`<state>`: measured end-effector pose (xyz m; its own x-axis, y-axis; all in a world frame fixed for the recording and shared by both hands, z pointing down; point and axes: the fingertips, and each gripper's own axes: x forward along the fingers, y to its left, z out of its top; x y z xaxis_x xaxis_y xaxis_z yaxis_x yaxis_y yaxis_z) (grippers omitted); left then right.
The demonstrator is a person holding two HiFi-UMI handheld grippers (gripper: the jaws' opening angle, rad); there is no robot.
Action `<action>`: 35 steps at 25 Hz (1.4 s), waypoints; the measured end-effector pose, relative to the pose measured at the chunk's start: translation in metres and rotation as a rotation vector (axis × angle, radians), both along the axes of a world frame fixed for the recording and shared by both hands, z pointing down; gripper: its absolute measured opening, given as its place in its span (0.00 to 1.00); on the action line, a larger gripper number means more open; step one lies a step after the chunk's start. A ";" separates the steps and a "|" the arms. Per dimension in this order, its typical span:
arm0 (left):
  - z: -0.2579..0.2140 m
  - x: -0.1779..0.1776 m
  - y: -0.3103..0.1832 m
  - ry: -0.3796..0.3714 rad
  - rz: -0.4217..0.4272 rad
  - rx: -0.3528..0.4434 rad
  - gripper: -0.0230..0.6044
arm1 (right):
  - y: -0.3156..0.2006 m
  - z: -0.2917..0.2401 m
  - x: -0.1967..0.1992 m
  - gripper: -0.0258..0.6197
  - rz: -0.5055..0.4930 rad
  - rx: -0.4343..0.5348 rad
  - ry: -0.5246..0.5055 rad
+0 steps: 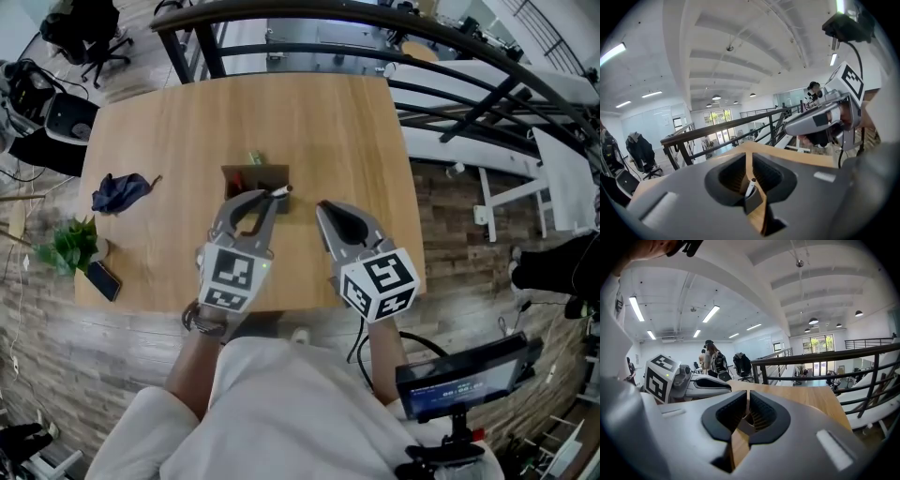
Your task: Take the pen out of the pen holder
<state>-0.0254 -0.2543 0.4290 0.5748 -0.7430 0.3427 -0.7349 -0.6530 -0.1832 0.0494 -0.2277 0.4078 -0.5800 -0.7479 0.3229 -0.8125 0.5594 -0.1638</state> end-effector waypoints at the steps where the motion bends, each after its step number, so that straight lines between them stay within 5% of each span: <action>1: 0.002 0.000 -0.002 -0.005 0.004 -0.005 0.11 | -0.001 0.002 0.000 0.07 0.003 -0.008 0.000; 18: 0.070 0.000 -0.025 -0.090 0.125 -0.176 0.15 | -0.018 0.049 -0.007 0.06 0.049 -0.134 0.013; 35: 0.131 0.015 -0.026 -0.325 0.352 -0.256 0.15 | -0.024 0.091 -0.002 0.06 0.104 -0.255 -0.006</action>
<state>-0.0100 -0.2804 0.5600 0.6078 -0.3944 0.6892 -0.3960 -0.9029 -0.1674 0.0469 -0.2513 0.4986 -0.5064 -0.6986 0.5055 -0.8623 0.4127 -0.2934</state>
